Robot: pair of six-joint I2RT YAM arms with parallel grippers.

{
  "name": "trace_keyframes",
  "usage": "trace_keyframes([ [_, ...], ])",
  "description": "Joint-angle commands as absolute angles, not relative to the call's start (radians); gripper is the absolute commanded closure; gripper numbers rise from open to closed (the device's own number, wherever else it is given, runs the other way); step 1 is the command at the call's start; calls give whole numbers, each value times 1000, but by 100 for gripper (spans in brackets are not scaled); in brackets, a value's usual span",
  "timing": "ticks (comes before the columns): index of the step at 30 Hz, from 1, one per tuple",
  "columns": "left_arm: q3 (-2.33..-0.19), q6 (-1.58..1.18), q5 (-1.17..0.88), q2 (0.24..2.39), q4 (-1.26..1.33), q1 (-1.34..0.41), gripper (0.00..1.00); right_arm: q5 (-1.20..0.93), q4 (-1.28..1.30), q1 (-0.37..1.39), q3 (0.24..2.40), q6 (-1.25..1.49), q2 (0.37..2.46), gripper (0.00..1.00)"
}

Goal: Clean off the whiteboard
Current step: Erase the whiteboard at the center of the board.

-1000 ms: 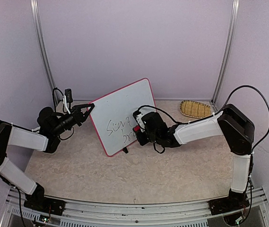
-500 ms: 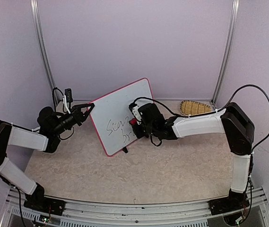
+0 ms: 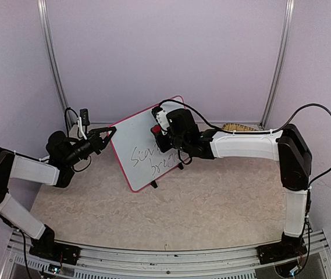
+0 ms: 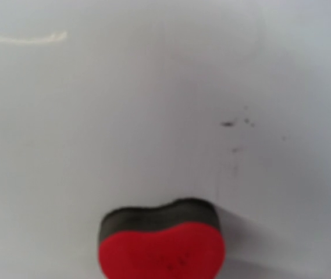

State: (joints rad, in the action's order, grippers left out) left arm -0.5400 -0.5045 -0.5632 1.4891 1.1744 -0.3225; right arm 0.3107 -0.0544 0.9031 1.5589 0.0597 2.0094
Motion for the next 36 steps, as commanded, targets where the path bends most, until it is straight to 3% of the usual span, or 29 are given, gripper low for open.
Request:
trace_keyframes([
  [1,-544,-454,-706,1513,1135,-354,100,310,-74,911,1580,43,2053,82],
  [36,-543,-453,-706,1510,1131,-356,100,298,-180,919,1225,167,1997,83],
])
